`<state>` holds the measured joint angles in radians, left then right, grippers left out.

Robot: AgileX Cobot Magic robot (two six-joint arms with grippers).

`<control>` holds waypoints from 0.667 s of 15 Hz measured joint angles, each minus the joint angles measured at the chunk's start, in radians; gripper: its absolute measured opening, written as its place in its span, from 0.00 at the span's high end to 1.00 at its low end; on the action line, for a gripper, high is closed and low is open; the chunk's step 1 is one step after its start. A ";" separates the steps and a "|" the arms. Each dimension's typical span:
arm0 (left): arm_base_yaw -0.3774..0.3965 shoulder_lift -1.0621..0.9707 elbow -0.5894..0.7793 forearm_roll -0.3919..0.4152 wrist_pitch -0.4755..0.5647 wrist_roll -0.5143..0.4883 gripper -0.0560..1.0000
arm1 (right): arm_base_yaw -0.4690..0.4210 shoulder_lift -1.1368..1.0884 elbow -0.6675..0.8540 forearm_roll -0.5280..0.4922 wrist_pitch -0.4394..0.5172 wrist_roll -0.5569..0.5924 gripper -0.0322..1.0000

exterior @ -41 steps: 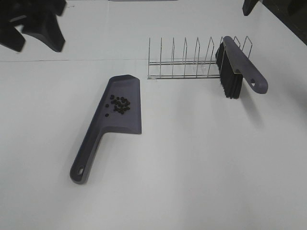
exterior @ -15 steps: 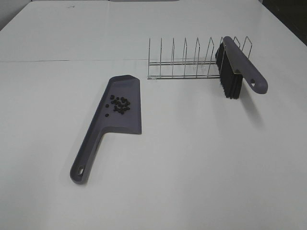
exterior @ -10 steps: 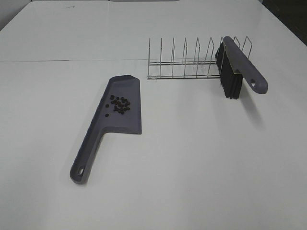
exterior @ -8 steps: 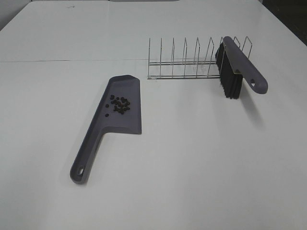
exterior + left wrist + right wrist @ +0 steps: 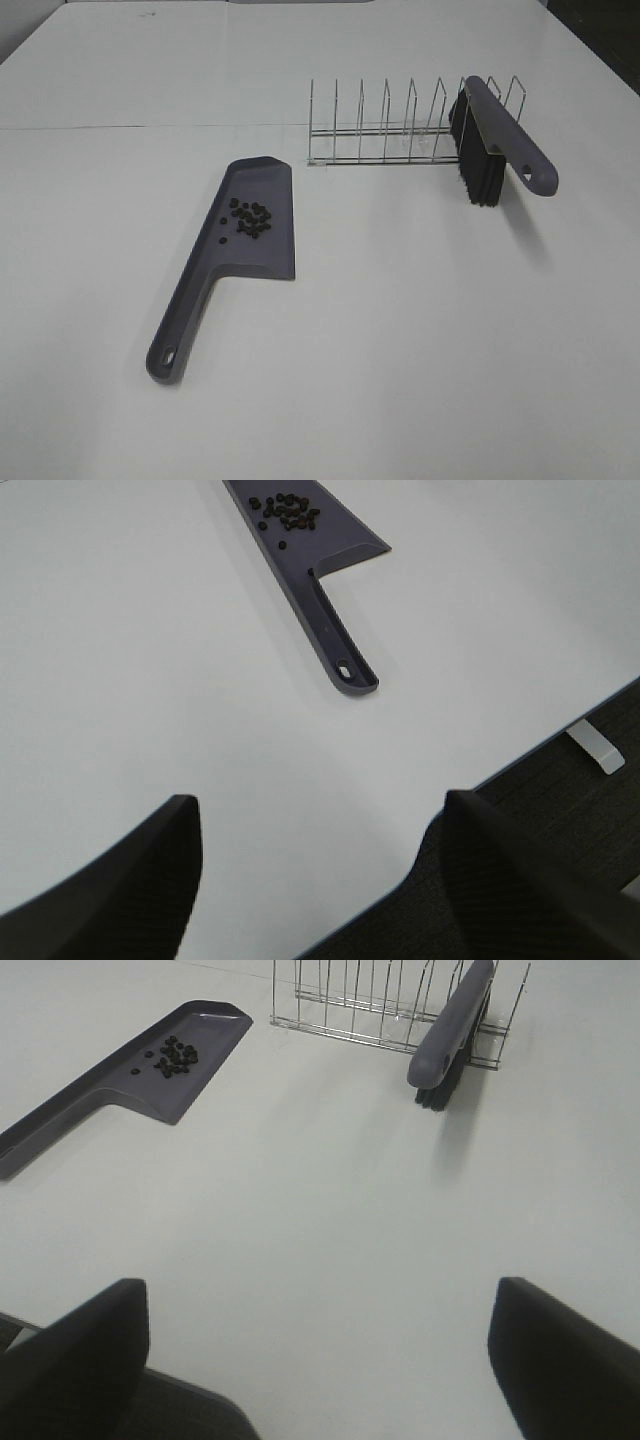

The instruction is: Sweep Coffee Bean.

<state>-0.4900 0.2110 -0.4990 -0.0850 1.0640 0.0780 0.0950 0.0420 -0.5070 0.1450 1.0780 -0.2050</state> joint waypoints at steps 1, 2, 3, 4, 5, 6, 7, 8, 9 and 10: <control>0.000 0.000 0.000 0.000 0.000 0.000 0.36 | 0.000 0.000 0.000 0.000 0.000 0.000 0.21; 0.000 0.000 0.000 0.000 0.000 0.000 0.36 | 0.000 0.000 0.000 0.000 0.000 0.000 0.21; 0.000 0.000 0.000 0.000 0.000 0.000 0.36 | 0.000 0.000 0.000 0.000 0.000 0.000 0.21; 0.000 0.000 0.000 0.000 0.000 0.000 0.36 | 0.000 0.000 0.000 0.000 0.000 0.000 0.21; 0.000 0.000 0.000 0.000 0.000 0.000 0.36 | 0.000 0.000 0.000 0.000 0.000 0.000 0.21; 0.002 0.000 0.000 0.000 0.000 0.000 0.36 | 0.000 0.000 0.000 0.000 0.000 0.000 0.21; 0.027 0.000 0.000 0.000 0.000 0.000 0.36 | 0.000 0.000 0.000 0.000 0.000 0.000 0.21; 0.077 -0.005 0.000 0.000 0.000 0.001 0.36 | -0.003 0.000 0.000 0.000 0.000 0.000 0.21; 0.149 -0.017 0.000 0.000 0.000 0.001 0.36 | -0.017 0.000 0.000 0.000 0.000 0.001 0.21; 0.215 -0.036 0.000 0.000 -0.001 0.001 0.36 | -0.025 0.000 0.000 0.000 0.000 0.001 0.21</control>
<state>-0.2750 0.1750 -0.4990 -0.0850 1.0630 0.0790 0.0700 0.0420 -0.5070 0.1450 1.0780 -0.2040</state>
